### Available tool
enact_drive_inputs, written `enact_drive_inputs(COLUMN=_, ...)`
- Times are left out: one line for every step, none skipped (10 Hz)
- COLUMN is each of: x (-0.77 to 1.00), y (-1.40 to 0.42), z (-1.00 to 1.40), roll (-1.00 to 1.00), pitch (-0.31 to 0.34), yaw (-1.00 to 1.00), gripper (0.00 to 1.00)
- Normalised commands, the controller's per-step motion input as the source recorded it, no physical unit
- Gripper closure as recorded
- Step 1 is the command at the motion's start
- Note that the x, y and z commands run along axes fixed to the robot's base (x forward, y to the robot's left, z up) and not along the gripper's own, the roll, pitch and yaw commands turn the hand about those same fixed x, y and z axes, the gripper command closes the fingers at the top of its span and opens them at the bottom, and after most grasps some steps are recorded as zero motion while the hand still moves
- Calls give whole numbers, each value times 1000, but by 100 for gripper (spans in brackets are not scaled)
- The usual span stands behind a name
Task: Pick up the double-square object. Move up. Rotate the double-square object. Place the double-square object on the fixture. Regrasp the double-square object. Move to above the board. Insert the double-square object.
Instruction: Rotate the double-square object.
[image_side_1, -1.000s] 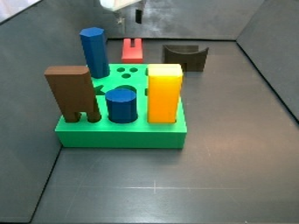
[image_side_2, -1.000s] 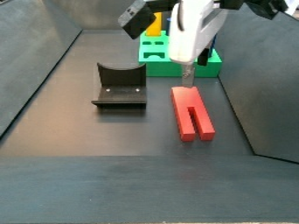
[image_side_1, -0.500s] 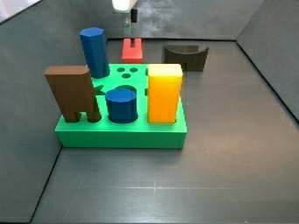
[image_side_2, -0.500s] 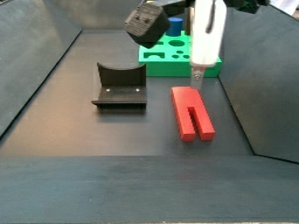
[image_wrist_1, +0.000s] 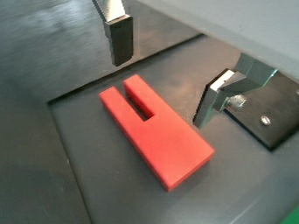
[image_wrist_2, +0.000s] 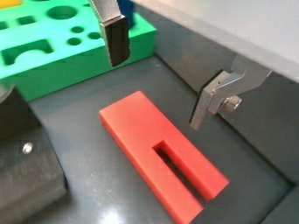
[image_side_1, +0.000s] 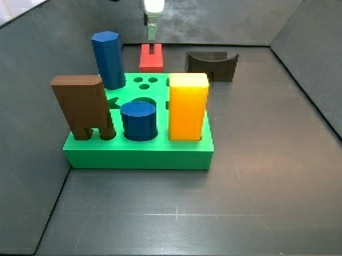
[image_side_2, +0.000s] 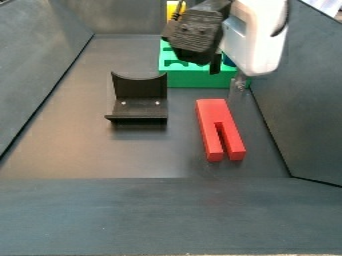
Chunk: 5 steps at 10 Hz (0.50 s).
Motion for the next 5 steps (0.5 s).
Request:
enact_drive_inputs(x=40, y=2, z=-35, roll=-1, pitch=-10, yaw=1000, gripper=0)
enact_drive_inputs(x=40, y=2, z=-35, roll=-1, pitch=-11, yaw=1000, gripper=0)
enact_drive_inputs(x=40, y=2, z=-34, roll=-1, pitch=-12, yaw=1000, gripper=0)
enact_drive_inputs(x=40, y=2, z=-34, roll=-1, pitch=-12, yaw=1000, gripper=0)
enact_drive_inputs(x=40, y=2, z=-34, roll=-1, pitch=-13, yaw=1000, gripper=0)
